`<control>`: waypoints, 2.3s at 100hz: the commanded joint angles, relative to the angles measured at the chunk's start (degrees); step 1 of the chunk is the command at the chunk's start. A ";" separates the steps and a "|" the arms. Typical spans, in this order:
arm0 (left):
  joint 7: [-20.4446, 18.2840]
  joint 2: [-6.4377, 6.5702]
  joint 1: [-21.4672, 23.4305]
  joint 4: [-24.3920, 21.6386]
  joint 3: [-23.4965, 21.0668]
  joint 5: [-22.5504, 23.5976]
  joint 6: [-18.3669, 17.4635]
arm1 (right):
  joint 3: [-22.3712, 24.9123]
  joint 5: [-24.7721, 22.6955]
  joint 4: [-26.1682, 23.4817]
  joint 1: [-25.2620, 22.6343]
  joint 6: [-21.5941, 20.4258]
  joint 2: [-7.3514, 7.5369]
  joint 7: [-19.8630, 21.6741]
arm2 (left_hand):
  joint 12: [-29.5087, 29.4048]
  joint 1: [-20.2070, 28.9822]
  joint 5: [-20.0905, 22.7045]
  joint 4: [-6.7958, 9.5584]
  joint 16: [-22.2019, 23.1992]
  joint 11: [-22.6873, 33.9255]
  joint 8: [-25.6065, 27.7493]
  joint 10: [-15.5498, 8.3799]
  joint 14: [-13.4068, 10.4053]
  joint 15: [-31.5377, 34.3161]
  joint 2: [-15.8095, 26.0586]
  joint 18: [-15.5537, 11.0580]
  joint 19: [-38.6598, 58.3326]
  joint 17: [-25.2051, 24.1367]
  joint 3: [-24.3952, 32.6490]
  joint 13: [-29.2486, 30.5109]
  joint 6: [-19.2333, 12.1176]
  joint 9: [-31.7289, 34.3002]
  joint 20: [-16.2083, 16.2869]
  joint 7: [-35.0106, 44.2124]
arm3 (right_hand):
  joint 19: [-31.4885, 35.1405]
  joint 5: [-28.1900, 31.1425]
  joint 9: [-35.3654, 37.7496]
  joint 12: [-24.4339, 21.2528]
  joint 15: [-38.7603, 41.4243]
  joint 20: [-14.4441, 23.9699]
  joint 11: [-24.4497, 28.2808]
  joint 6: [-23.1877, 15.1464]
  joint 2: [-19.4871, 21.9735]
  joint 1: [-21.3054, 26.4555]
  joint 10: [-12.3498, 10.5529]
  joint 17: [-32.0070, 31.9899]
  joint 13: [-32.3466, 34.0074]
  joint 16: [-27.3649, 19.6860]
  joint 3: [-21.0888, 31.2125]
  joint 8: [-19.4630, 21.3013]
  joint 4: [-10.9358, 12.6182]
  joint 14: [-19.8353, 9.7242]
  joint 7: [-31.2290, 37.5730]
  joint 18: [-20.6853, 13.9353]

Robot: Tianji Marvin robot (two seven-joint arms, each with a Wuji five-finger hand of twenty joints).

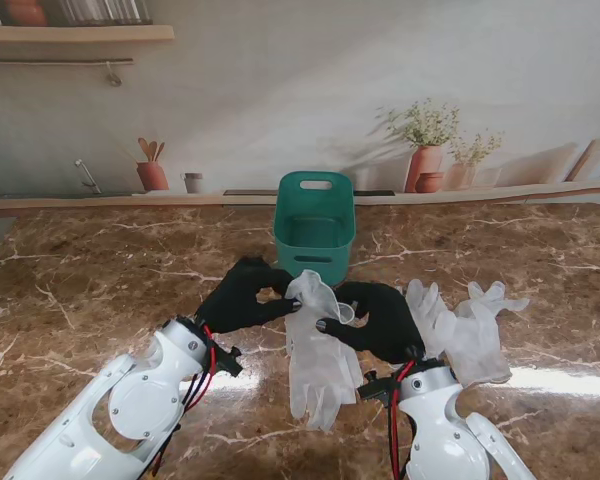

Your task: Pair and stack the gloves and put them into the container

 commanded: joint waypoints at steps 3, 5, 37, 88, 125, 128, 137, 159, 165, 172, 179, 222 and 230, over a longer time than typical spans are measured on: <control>-0.42 0.30 0.88 0.27 -0.25 0.17 0.48 | -0.20 3.51 -0.76 -0.95 -0.42 -0.57 0.76 | -1.22 3.41 0.95 0.34 -0.18 -1.73 0.59 -2.07 -1.34 -0.53 4.53 -1.57 -1.60 -1.40 1.77 -1.46 -5.78 -0.07 -0.89 1.92 | 0.19 -1.42 4.31 -0.28 -0.35 1.13 -0.05 0.21 2.05 2.26 0.02 2.81 4.73 -1.34 1.58 -1.39 -0.41 0.00 -0.64 -0.36; -0.61 0.33 0.97 0.29 -0.32 -0.05 0.50 | -0.38 3.89 -0.71 -0.88 -0.46 -0.73 0.40 | -1.61 3.52 0.90 0.35 -0.52 -2.16 0.58 -2.09 -1.44 -0.96 4.32 -1.48 -1.95 -1.38 1.71 -1.67 -5.75 -0.14 -1.03 1.95 | 0.56 -1.41 5.47 -0.03 0.12 1.12 0.13 0.84 2.17 2.44 0.15 3.46 5.88 -1.27 1.86 -1.70 -0.37 0.12 -0.52 -0.23; -9.78 1.75 1.19 0.32 -1.42 -10.76 -2.68 | -2.89 -4.43 1.66 1.33 2.26 -1.64 -7.43 | -22.56 -13.34 -3.45 1.92 -8.64 -1.56 1.85 -0.43 -2.33 -10.15 -7.14 -1.93 -20.95 -2.51 -0.04 -11.18 -0.61 -17.09 -0.02 -6.54 | 5.32 -1.13 13.61 6.32 10.92 -1.99 6.90 4.56 2.64 5.57 2.72 9.54 13.95 2.80 3.63 0.70 0.57 -1.06 2.42 0.51; -10.34 1.38 2.21 0.14 -1.41 -17.54 -3.58 | -2.42 -13.89 2.18 0.80 0.26 -1.09 -12.20 | -15.19 -1.89 1.28 3.75 -5.17 3.90 1.08 -0.37 -1.34 -7.89 -1.73 -2.07 -26.13 -1.06 -15.97 -7.50 -4.32 -10.17 8.01 3.95 | 6.71 -0.97 15.06 8.62 13.29 -3.29 7.41 5.58 3.09 5.71 3.27 10.85 15.07 4.11 4.44 3.79 0.78 -0.80 1.72 0.74; -15.66 3.60 7.28 -3.16 -3.77 -14.40 -7.52 | 4.88 -17.69 -1.92 -7.87 -8.30 1.41 -3.43 | -7.48 -2.11 6.78 1.58 4.00 7.34 -6.42 0.69 1.57 7.43 -5.62 2.04 0.02 0.54 -4.15 6.22 -2.65 5.19 3.54 7.65 | 10.55 0.83 18.59 8.39 15.92 -3.42 7.57 5.76 0.53 5.76 3.64 14.40 18.56 5.39 4.64 1.21 0.11 0.08 1.86 0.93; -16.25 3.76 7.92 -3.43 -3.75 -15.04 -7.75 | 5.29 -17.99 -2.35 -8.66 -8.74 1.51 -3.16 | -8.15 -1.97 6.79 1.61 3.88 7.08 -6.45 0.85 1.66 7.36 -5.51 1.94 0.43 0.47 -4.05 6.36 -2.33 5.70 3.38 7.53 | 10.75 0.82 18.81 8.36 15.96 -3.48 7.57 5.79 0.39 5.73 3.61 14.58 18.78 5.42 4.65 1.01 0.06 0.07 1.85 0.91; -17.25 4.22 9.66 -4.16 -3.84 -15.14 -8.73 | 6.51 -18.37 -3.72 -11.16 -9.84 1.74 -2.14 | -10.99 -2.08 7.18 1.60 3.47 6.55 -6.85 0.41 1.26 7.41 -5.44 1.79 1.89 0.69 -3.99 7.54 -1.31 7.84 2.87 6.97 | 11.27 1.02 19.27 8.19 16.03 -3.65 7.50 6.05 0.19 5.67 3.63 15.05 19.22 5.51 4.61 0.28 -0.07 0.23 1.84 0.91; -18.62 4.88 12.02 -4.80 -3.35 -14.52 -9.70 | 8.59 -18.48 -6.65 -16.44 -10.33 1.75 -1.85 | -22.68 -3.72 8.94 1.03 0.61 3.19 -9.19 -1.00 -0.43 6.78 -5.94 0.47 6.63 2.72 -1.87 12.51 2.29 14.23 1.55 5.99 | 13.06 1.28 20.55 8.33 17.30 -3.88 8.12 7.45 0.09 5.65 3.95 16.27 20.59 6.13 4.38 -1.58 -0.17 0.65 2.18 1.21; -18.88 4.96 12.08 -4.48 -3.07 -14.57 -9.63 | 8.91 -18.42 -7.29 -17.43 -9.83 1.80 -1.38 | -23.46 -3.84 8.95 0.94 0.42 3.11 -9.29 -1.00 -0.58 6.76 -5.67 0.35 6.82 2.69 -1.84 12.88 2.59 14.54 1.20 5.91 | 13.59 1.37 21.02 8.36 17.73 -3.94 8.35 7.71 0.02 5.60 3.86 16.76 21.05 6.30 4.21 -2.12 -0.21 0.66 2.25 1.23; -18.81 4.90 11.91 -3.81 -2.66 -14.63 -9.28 | 8.90 -18.37 -7.62 -17.66 -8.28 1.89 -0.65 | -23.88 -3.77 8.99 0.92 0.34 3.10 -9.32 -0.91 -0.56 6.71 -5.50 0.22 6.81 2.63 -1.85 12.94 2.81 14.68 0.97 5.87 | 13.83 1.42 21.24 8.34 17.87 -4.11 8.45 7.82 0.06 5.50 3.74 16.98 21.25 6.35 4.06 -2.65 -0.25 0.52 2.29 1.14; -18.23 4.69 11.50 -2.99 -2.36 -14.00 -8.34 | 8.48 -17.66 -7.42 -16.84 -5.77 2.03 0.87 | -24.14 -3.67 8.89 0.92 0.36 3.20 -9.37 -0.78 -0.39 6.81 -5.16 0.13 6.79 2.60 -1.86 13.09 3.13 14.73 0.76 5.77 | 14.00 1.37 21.37 8.32 17.94 -4.23 8.50 7.89 0.27 5.43 3.66 17.12 21.34 6.37 3.93 -3.07 -0.25 0.49 2.24 1.09; -8.91 1.78 2.91 6.42 1.76 -6.08 4.22 | -2.12 -13.18 6.80 3.04 6.89 1.66 3.10 | -26.27 -2.02 8.05 1.51 1.49 6.14 -8.23 1.22 1.68 9.05 -3.51 0.40 8.55 1.97 -2.21 12.05 4.84 13.76 -0.55 5.74 | 14.83 1.51 21.53 8.58 18.40 -4.80 9.11 7.62 -0.10 5.57 3.39 16.69 21.08 6.58 4.01 -4.65 -0.15 0.36 2.82 0.95; -6.02 1.05 1.09 8.00 3.08 -4.32 5.84 | -3.51 -12.21 9.42 5.78 8.13 1.25 2.31 | -25.46 -2.23 7.84 1.53 1.91 7.17 -7.87 1.65 2.02 9.56 -3.69 0.57 8.54 1.72 -1.50 11.47 4.70 13.25 -0.29 6.06 | 14.98 1.54 21.63 8.60 18.49 -4.87 9.23 7.44 -0.26 5.46 3.36 16.76 21.14 6.58 4.16 -4.81 -0.21 0.31 2.89 0.97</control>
